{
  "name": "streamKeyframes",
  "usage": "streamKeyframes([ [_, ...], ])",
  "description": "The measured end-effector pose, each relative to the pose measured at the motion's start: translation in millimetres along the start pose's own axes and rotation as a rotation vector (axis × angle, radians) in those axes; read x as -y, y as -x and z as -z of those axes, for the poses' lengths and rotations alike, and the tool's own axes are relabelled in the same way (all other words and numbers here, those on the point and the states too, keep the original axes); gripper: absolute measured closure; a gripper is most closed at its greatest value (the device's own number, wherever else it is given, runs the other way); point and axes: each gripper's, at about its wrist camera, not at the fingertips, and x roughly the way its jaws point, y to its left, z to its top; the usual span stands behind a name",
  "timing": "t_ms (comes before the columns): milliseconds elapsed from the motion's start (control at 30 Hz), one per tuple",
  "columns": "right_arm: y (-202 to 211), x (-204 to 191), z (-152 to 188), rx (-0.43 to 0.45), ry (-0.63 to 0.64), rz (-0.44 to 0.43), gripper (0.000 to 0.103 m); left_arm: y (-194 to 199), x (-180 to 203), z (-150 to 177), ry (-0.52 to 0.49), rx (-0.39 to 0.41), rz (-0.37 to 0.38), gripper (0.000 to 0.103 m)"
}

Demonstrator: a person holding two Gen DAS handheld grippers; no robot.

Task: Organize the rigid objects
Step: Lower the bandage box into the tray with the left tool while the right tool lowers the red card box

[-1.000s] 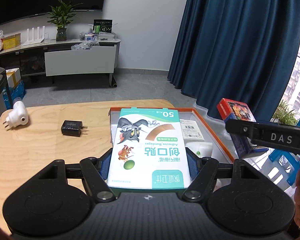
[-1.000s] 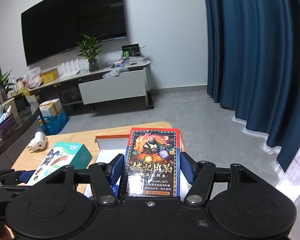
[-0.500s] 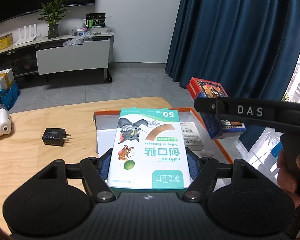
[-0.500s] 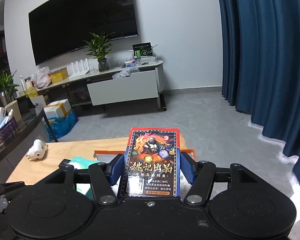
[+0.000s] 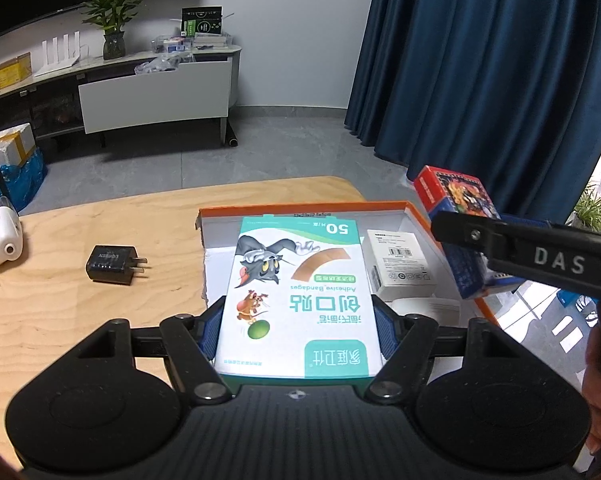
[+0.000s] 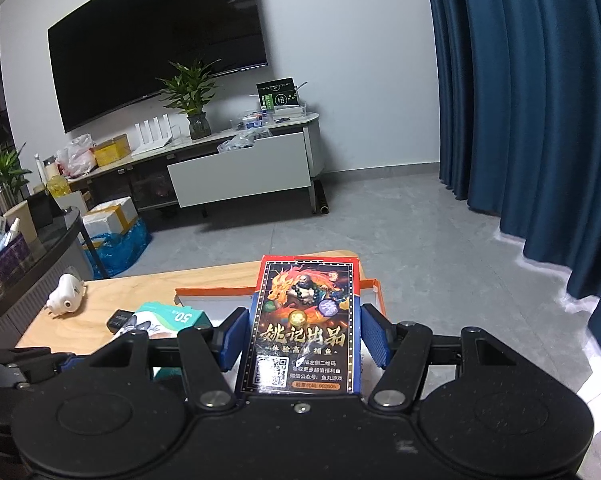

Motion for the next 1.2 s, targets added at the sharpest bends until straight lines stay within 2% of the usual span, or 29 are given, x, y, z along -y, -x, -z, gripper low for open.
streamKeyframes([
  [467,0.5,9.5,-0.9,0.017,-0.047,0.001,0.030,-0.2,1.1,-2.0,0.012,0.018,-0.022,0.031],
  [1000,-8.1,7.8,-0.3,-0.003,-0.046,-0.006,0.030,-8.4,-5.6,-2.2,0.068,-0.020,-0.007,0.031],
  [1200,-14.4,13.0,0.9,-0.017,-0.057,-0.005,0.030,-12.1,-3.3,-4.9,0.059,-0.041,-0.010,0.031],
])
